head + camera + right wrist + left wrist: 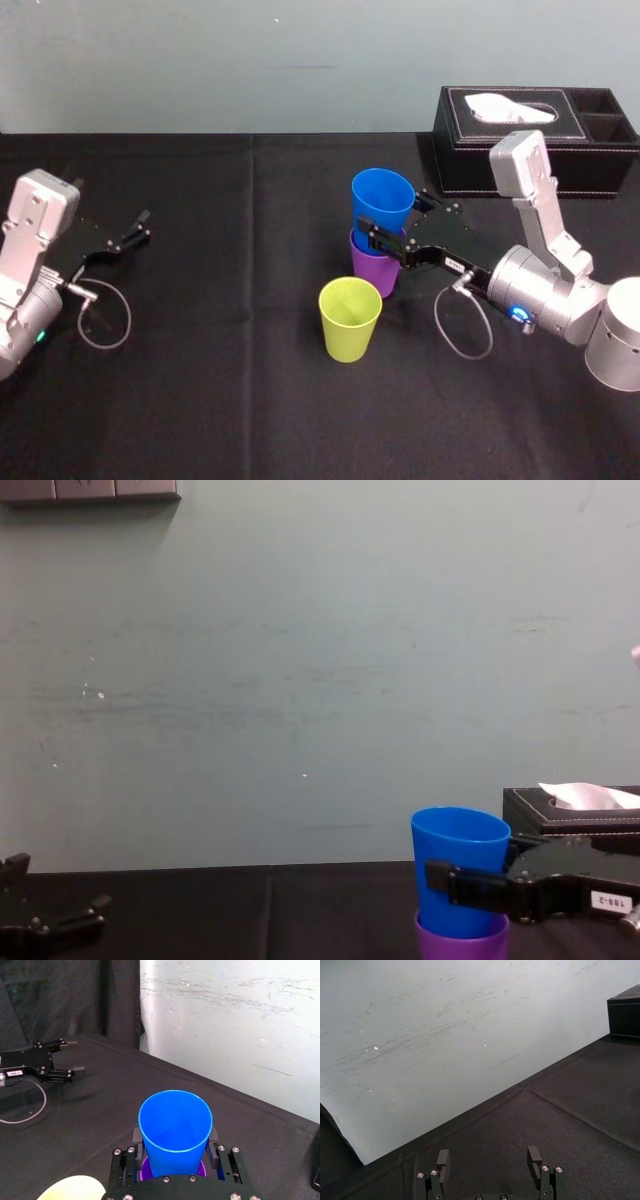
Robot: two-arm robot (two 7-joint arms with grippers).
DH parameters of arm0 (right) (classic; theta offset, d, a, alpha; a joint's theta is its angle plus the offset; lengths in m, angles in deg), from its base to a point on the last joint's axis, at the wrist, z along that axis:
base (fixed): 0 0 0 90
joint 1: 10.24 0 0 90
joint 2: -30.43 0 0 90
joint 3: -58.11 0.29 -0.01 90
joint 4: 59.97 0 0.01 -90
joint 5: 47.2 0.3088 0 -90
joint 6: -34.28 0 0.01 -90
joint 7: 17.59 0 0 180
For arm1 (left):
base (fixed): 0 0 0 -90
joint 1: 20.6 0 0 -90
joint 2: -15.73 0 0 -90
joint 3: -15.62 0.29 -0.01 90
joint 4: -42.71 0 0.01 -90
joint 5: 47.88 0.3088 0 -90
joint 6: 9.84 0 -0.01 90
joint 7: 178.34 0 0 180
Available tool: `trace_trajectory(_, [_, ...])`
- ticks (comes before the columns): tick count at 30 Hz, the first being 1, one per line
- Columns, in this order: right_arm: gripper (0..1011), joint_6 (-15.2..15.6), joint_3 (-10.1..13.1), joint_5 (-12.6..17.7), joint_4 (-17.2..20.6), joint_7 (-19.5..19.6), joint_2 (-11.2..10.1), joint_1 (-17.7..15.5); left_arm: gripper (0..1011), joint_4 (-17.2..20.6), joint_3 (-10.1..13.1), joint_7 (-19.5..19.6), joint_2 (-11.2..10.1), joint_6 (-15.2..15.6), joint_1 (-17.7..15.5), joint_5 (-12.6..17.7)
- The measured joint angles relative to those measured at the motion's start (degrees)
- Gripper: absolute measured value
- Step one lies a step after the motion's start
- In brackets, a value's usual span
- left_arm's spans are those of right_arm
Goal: Stack the three plastic cups sequentially using one hand.
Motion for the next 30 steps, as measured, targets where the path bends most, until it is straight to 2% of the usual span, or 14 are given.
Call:
trace_trajectory(15, [723, 0.19, 0.07, -0.41, 1.33, 0.03, -0.76, -1.95, 1011, 0.0, 0.0, 0.0, 0.0, 0.0, 0.0, 0.0])
trace_trajectory(23, [723, 0.19, 0.1, -0.42, 1.35, 0.1, -0.76, -1.95, 1011, 0.0, 0.0, 0.0, 0.0, 0.0, 0.0, 0.0])
trace_trajectory(30, [893, 0.21, 0.1, -0.4, 1.31, 0.14, -0.73, -1.87, 1011, 0.0, 0.0, 0.0, 0.0, 0.0, 0.0, 0.0])
